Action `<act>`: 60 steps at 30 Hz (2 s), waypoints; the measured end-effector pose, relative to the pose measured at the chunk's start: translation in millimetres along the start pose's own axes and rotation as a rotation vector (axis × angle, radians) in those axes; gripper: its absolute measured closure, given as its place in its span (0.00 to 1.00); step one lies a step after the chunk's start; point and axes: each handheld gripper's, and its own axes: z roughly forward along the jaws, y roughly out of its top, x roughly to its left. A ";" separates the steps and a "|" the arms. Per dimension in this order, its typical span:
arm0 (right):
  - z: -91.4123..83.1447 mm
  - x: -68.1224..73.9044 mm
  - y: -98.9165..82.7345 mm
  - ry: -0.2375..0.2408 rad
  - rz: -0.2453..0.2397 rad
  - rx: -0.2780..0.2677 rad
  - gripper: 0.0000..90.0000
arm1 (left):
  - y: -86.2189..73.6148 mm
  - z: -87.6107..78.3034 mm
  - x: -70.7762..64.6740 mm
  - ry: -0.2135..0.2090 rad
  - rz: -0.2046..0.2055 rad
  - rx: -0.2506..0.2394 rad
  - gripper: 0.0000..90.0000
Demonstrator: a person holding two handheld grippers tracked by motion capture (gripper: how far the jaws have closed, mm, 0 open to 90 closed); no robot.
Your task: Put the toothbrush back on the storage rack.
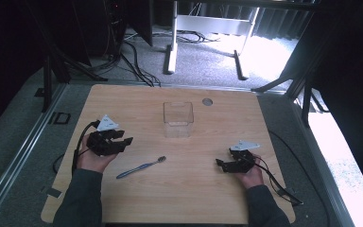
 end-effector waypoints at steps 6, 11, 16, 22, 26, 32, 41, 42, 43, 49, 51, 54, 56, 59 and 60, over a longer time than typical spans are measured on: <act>0.0 -0.1 0.0 0.000 0.000 0.000 0.22 | 3.1 2.6 -3.6 -0.008 0.007 0.009 0.59; 0.0 0.0 0.0 0.001 0.000 0.000 0.22 | 5.6 6.2 -5.7 -0.013 0.022 0.020 0.58; 0.0 0.1 0.1 0.001 0.001 0.000 0.22 | 8.6 10.6 -8.7 -0.026 0.041 0.033 0.59; -0.1 -0.1 0.0 0.003 -0.002 0.000 0.22 | 12.8 11.7 -11.4 -0.045 0.061 0.038 0.60; -0.2 0.0 0.0 0.004 -0.001 0.001 0.22 | 16.5 12.7 -13.0 -0.054 0.080 0.049 0.60; -0.2 0.0 0.0 0.005 -0.001 0.001 0.22 | 21.2 14.6 -15.8 -0.061 0.094 0.066 0.60; -0.2 -0.1 0.0 0.004 -0.002 0.000 0.22 | 26.0 18.1 -16.6 -0.059 0.110 0.090 0.61; -0.2 -0.1 0.0 0.004 -0.002 0.000 0.22 | 26.0 19.4 -15.3 -0.064 0.107 0.095 0.61; -0.2 -0.1 0.0 0.004 -0.002 0.000 0.22 | 26.0 19.4 -15.3 -0.064 0.107 0.095 0.61; -0.2 -0.1 0.0 0.004 -0.002 0.000 0.22 | 26.2 22.4 -16.3 -0.067 0.113 0.100 0.61; -0.2 -0.1 0.0 0.004 -0.002 0.000 0.22 | 26.6 24.0 -17.3 -0.067 0.116 0.103 0.61; -0.2 -0.1 0.0 0.004 -0.002 0.000 0.22 | 27.6 25.5 -18.9 -0.071 0.124 0.109 0.61; -0.2 -0.1 0.0 0.004 -0.002 0.000 0.22 | 28.7 27.5 -20.8 -0.075 0.129 0.111 0.61; -0.2 -0.1 0.0 0.004 -0.002 0.000 0.22 | 29.8 29.5 -22.5 -0.080 0.135 0.118 0.61; -0.2 -0.1 0.0 0.004 -0.002 0.000 0.22 | 29.8 29.5 -22.5 -0.080 0.135 0.118 0.61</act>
